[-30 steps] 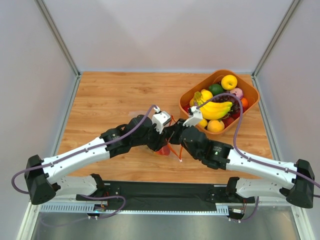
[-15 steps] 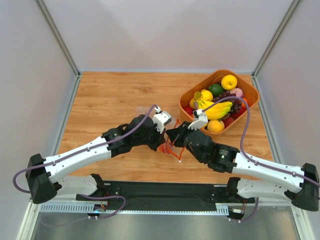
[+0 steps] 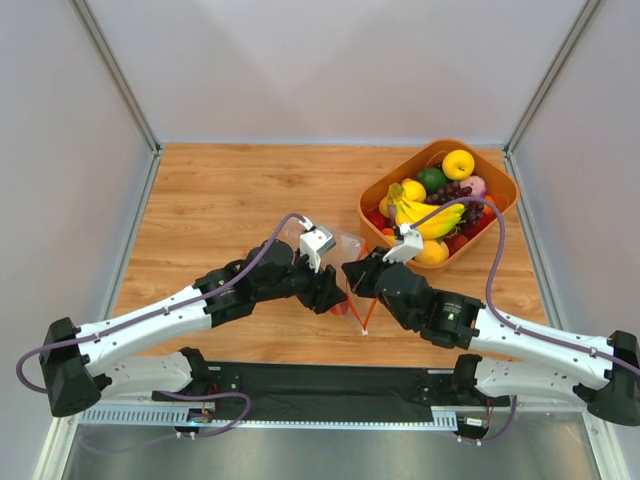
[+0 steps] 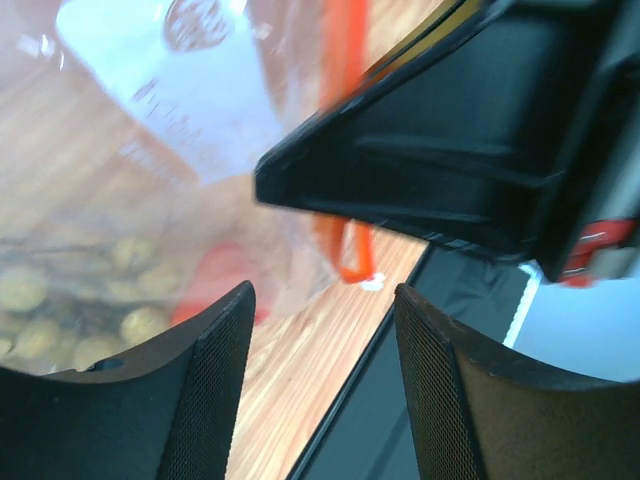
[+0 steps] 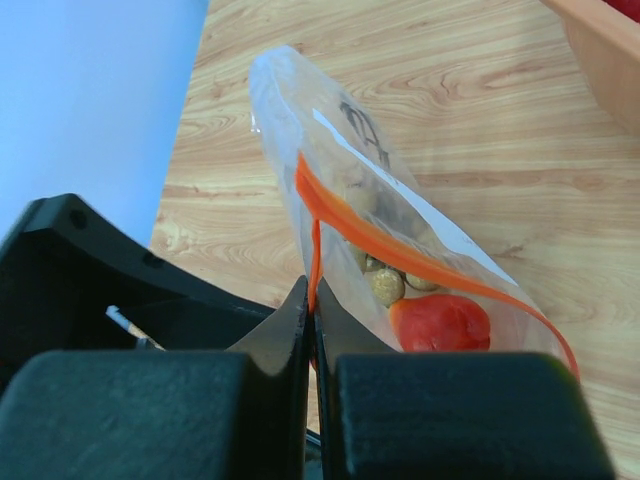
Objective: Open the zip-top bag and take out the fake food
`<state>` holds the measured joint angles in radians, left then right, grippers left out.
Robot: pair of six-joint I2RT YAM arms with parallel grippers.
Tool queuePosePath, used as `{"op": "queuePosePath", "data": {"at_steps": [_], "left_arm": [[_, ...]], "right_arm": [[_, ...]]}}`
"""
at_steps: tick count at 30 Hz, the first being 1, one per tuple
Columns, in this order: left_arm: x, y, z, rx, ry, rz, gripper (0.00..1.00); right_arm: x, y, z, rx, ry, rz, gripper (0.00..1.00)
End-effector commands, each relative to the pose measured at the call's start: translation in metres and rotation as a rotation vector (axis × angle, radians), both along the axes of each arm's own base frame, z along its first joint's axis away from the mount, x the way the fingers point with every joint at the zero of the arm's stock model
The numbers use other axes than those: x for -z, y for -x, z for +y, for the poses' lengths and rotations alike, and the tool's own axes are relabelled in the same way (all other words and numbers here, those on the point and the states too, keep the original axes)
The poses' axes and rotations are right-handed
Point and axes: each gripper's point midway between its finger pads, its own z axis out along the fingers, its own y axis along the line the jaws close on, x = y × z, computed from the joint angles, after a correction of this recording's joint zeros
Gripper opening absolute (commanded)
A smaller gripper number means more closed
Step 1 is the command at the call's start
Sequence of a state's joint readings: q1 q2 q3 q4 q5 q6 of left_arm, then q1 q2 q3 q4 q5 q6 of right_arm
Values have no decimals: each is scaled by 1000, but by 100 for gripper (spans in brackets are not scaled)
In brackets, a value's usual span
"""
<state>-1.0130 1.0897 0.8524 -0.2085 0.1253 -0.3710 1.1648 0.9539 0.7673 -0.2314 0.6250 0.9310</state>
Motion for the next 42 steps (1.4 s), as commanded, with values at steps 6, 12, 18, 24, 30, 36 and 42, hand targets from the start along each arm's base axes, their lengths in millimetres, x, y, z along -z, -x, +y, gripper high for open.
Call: {"op": "queuePosePath", "data": {"at_steps": [6,12,18,24,30,36,42], "left_arm": [[-40,-1,-19,-55,122,-67,72],[-14,-23,-14,-187,-33,-121,71],[-7,-32,-17,-247,-77,-163,68],[-6,-29,-22,-241,-41,-142,10],[-6,-22,-15,-228,-22,-132,0],[-3,-7,-9,-169,-41,-93,0],[-5,11,-15,-81,-16,-36,0]], "right_arm": [[-11,-3,6,22,-48,-11,0],[-17,0,10,9,-74,-13,0],[-20,6,15,-11,-107,-10,0],[-14,8,9,0,-90,-6,0],[-7,12,-15,17,-19,-14,21],[9,25,-39,-43,77,-33,60],[21,32,-52,-82,145,-52,54]]}}
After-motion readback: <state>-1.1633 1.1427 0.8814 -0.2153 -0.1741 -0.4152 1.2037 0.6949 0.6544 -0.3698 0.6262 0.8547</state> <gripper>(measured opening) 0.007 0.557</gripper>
